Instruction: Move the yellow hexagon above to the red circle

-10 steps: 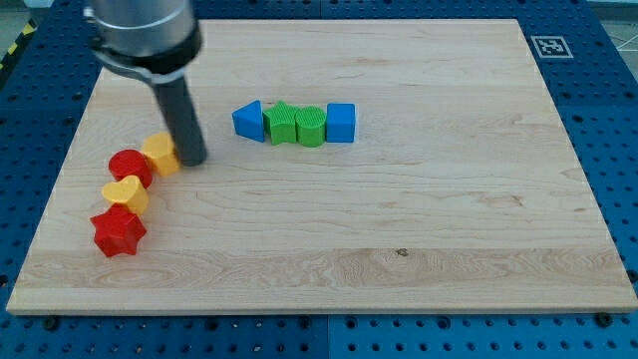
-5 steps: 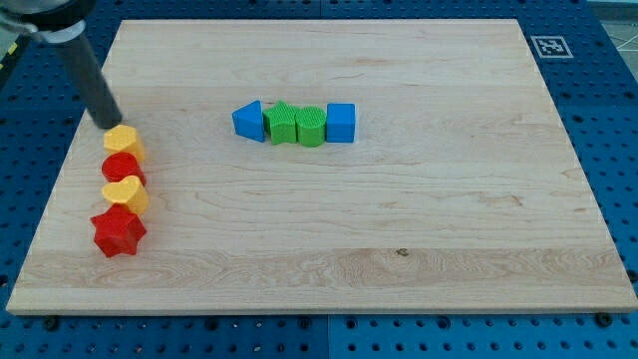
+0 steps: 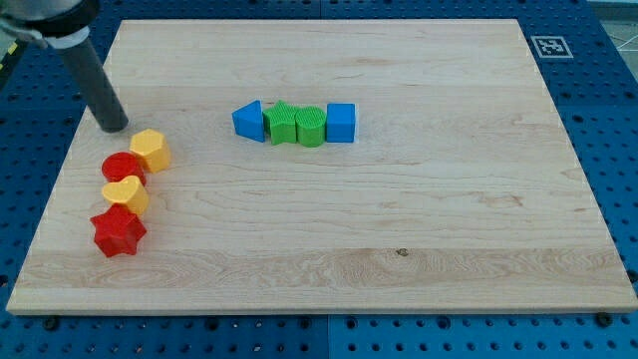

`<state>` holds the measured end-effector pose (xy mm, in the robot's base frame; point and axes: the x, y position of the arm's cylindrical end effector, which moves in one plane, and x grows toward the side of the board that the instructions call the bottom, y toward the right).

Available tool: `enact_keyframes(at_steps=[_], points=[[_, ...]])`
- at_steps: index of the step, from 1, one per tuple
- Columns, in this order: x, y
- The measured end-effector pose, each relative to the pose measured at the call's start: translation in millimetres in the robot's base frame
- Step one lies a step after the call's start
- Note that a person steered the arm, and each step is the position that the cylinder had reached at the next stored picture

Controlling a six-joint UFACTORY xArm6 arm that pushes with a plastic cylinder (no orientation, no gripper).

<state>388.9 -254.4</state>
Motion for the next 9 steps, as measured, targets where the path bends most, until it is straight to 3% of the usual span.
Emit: enact_keyframes(at_steps=[1, 4, 6, 8, 9], points=[[-16, 30], [22, 104], [56, 100], [52, 57], [49, 63]])
